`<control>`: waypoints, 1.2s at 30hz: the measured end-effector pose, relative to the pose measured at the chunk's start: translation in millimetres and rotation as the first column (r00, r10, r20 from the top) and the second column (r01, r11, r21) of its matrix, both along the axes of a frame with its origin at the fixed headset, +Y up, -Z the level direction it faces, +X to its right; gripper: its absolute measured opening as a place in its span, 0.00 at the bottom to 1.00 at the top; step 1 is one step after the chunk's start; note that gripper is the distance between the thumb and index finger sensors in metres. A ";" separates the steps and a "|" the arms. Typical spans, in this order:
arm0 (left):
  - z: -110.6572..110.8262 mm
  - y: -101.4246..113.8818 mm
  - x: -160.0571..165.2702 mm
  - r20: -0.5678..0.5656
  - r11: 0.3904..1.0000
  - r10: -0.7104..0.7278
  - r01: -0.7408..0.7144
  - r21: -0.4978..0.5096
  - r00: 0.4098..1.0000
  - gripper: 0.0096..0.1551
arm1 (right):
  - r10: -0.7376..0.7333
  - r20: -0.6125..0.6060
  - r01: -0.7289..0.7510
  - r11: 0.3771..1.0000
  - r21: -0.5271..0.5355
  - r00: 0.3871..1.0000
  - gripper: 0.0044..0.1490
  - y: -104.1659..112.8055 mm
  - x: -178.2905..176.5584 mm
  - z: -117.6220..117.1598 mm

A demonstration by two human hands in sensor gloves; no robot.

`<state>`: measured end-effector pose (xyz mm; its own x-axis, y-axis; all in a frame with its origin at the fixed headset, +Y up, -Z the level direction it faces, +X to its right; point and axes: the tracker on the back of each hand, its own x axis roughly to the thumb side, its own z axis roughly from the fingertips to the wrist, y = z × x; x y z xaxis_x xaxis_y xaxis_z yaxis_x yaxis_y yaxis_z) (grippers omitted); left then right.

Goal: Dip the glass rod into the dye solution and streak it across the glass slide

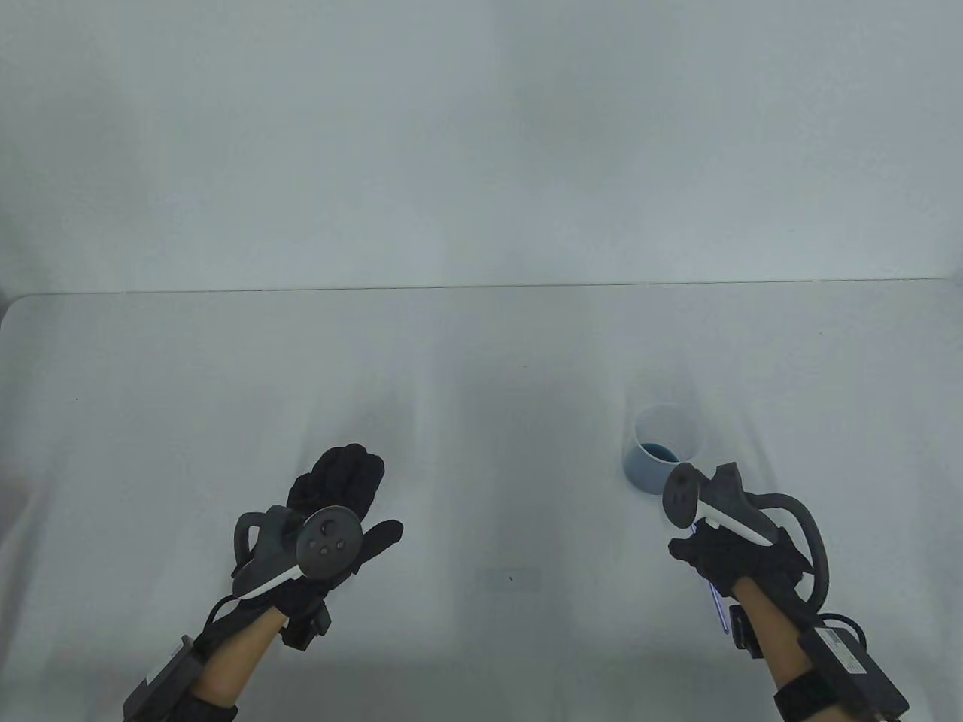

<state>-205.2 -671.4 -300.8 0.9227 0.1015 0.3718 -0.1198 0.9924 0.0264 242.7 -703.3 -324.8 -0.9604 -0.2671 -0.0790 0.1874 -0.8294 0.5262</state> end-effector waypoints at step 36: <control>-0.2 -3.0 1.2 -0.004 0.999 -0.035 0.035 -0.017 0.999 0.51 | 0.088 0.112 -0.076 0.991 -0.106 0.990 0.35 -51.8 -2.1 0.1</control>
<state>-204.0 -674.4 -301.0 0.9275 0.0754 0.3662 -0.0851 0.9963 0.0103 240.6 -755.1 -324.7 -0.9209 -0.3569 -0.1570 0.1854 -0.7550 0.6289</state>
